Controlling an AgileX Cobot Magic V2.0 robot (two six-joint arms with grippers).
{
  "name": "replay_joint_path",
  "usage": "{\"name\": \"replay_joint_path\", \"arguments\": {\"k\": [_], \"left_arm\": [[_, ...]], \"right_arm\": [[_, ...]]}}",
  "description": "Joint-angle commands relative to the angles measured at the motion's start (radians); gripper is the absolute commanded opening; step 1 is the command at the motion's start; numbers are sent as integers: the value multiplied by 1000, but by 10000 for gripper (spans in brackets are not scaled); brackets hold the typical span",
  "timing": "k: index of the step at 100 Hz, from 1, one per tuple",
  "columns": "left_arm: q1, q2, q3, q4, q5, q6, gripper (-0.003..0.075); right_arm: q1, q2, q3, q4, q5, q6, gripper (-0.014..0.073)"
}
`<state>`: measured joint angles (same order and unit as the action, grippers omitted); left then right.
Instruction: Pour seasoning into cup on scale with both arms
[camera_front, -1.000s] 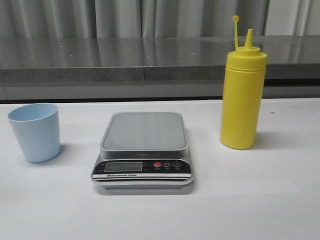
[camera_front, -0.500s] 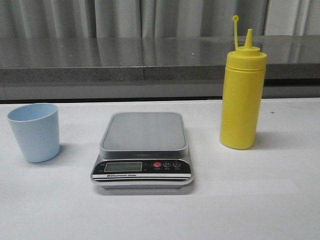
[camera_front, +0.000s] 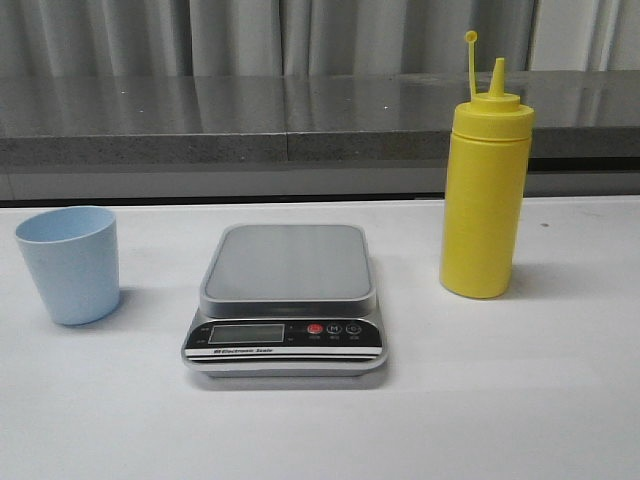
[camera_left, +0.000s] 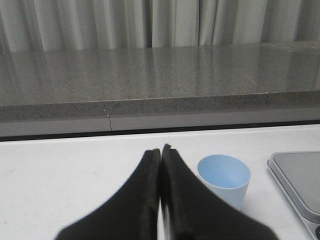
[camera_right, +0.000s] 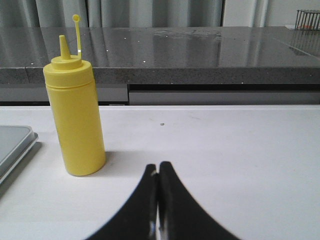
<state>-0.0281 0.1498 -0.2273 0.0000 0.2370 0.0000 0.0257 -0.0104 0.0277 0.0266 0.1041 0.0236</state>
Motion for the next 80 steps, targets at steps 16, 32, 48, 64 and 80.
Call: {"name": "replay_joint_path", "arguments": {"k": [16, 32, 48, 64, 80], "left_arm": [[2, 266, -229, 0, 153, 0, -20], [2, 425, -316, 0, 165, 45, 99], [2, 567, -385, -41, 151, 48, 394], [2, 688, -450, -116, 143, 48, 471], [-1, 824, -526, -152, 173, 50, 471]], "right_arm": [[-3, -22, -18, -6, -71, -1, -68], [-3, -22, -18, -6, -71, -1, -68], [-3, -22, -18, -6, -71, -1, -68], [-3, -22, -18, -6, -71, -1, -68], [-3, -22, -18, -6, -71, -1, -68]]}}
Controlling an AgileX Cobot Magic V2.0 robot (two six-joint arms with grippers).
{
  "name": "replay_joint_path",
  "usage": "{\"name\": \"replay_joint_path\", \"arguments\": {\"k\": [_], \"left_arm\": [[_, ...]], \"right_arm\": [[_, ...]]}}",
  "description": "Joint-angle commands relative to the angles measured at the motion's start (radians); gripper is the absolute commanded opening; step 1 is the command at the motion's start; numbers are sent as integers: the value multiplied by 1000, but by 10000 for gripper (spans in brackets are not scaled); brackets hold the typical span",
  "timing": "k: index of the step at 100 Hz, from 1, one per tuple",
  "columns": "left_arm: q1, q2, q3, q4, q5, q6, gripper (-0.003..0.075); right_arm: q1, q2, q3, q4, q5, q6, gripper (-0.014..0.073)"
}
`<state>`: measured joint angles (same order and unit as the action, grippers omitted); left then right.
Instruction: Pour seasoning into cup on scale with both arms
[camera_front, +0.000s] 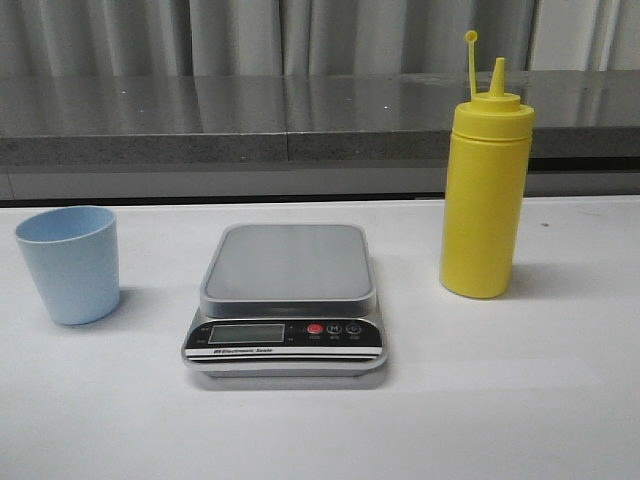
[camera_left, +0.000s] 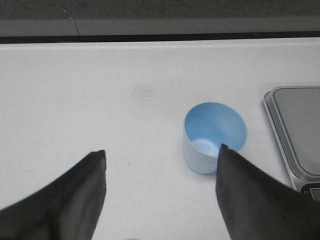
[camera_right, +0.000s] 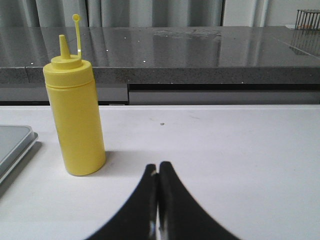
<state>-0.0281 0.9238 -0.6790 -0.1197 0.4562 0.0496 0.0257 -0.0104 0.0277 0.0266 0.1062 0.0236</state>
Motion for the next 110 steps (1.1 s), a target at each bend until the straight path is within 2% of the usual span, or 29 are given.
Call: {"name": "replay_joint_path", "arguments": {"k": [1, 27, 42, 96, 110], "left_arm": [[-1, 62, -78, -33, -44, 0, 471], [-81, 284, -215, -44, 20, 0, 471], [-80, 414, -291, -44, 76, 0, 471], [-80, 775, -483, -46, 127, 0, 471], [-80, 823, -504, -46, 134, 0, 426]], "right_arm": [[-3, -22, -18, -6, -73, -1, -68], [-3, -22, -18, -6, -73, -1, -68], [-3, -22, -18, -6, -73, -1, -68], [-3, -22, -18, -6, -73, -1, -68], [-3, -22, -18, -6, -73, -1, -68]]}}
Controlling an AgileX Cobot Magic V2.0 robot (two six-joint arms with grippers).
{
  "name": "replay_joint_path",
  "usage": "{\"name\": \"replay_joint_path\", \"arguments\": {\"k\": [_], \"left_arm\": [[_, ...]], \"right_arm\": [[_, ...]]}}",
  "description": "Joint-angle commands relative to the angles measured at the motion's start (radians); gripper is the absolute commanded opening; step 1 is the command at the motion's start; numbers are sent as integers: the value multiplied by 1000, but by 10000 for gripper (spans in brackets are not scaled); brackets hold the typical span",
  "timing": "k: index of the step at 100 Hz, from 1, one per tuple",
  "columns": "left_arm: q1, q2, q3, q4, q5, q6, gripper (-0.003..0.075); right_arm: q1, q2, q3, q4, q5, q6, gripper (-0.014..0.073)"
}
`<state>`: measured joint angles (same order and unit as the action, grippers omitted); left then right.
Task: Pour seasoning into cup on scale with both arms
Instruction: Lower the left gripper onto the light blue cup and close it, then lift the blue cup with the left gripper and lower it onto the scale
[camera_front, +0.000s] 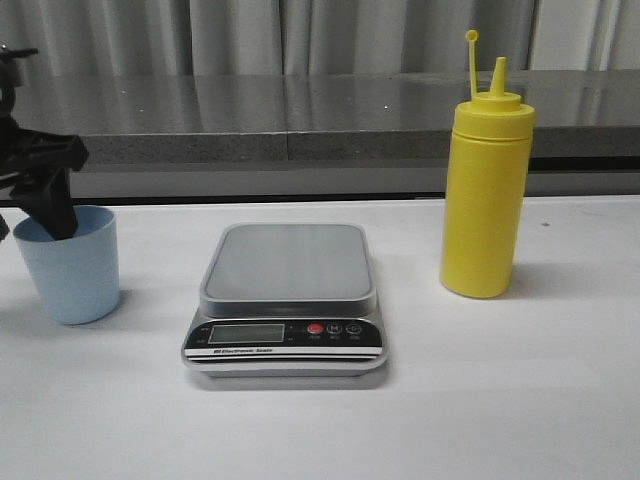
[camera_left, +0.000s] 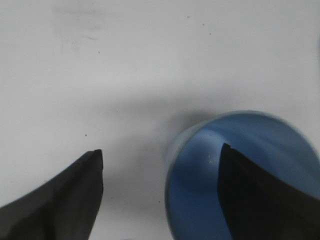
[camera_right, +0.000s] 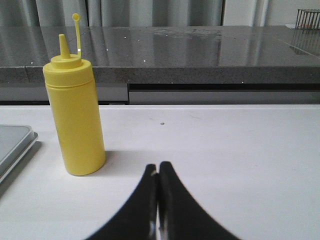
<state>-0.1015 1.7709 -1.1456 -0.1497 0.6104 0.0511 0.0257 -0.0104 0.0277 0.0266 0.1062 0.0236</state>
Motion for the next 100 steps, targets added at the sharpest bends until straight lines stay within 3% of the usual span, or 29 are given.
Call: {"name": "replay_joint_path", "arguments": {"k": [1, 10, 29, 48, 73, 100], "left_arm": [[-7, -22, -39, -16, -20, -1, 417], [-7, -13, -42, -16, -24, -1, 349], [-7, -13, -42, -16, -26, -1, 128], [-7, -16, -46, -20, -28, -1, -15], [-46, -19, -171, -28, 50, -1, -20], [-210, -19, -348, -28, 76, 3, -20]], "right_arm": [[-3, -22, -18, -6, -73, -1, -68], [-3, -22, -18, -6, -73, -1, -68], [-3, -22, -18, -6, -73, -1, -68], [-3, -22, -18, -6, -73, -1, -68], [-3, -22, -18, -6, -73, -1, -68], [-3, -22, -18, -6, -73, -1, -68]]}}
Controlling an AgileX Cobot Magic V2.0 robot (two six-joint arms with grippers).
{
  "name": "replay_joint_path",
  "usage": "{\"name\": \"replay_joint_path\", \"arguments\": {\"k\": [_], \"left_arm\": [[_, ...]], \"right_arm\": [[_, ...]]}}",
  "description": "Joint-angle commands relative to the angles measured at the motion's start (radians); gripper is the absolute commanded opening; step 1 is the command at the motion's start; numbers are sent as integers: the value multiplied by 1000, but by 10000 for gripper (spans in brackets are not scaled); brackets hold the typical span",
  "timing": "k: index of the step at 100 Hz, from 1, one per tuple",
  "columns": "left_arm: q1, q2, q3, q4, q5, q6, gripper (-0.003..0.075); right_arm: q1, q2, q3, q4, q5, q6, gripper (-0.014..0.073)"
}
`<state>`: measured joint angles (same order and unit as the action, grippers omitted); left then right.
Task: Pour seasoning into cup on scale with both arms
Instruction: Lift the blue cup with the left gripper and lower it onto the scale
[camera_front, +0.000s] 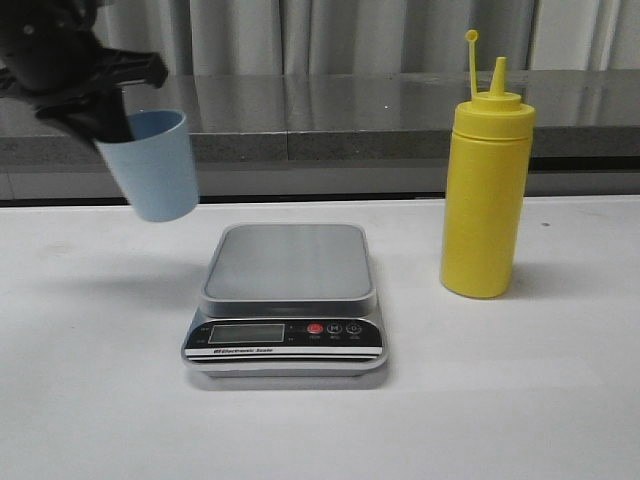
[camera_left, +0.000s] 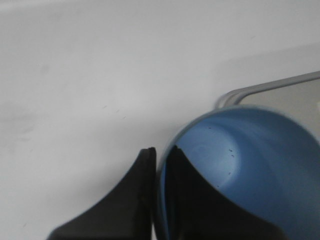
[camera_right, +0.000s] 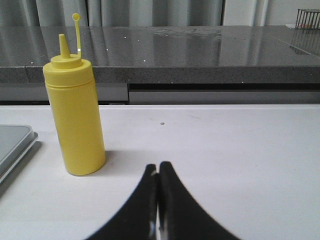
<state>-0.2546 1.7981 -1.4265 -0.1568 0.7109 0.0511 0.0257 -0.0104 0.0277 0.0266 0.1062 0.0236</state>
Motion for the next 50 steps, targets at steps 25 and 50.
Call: {"name": "replay_joint_path", "arguments": {"k": [25, 50], "left_arm": [[-200, 12, -111, -21, -39, 82, -20], [-230, 68, -112, -22, -33, 82, -20]], "right_arm": [[-3, -22, -18, -6, -73, -1, -68], [-3, -22, -18, -6, -73, -1, -68]]}}
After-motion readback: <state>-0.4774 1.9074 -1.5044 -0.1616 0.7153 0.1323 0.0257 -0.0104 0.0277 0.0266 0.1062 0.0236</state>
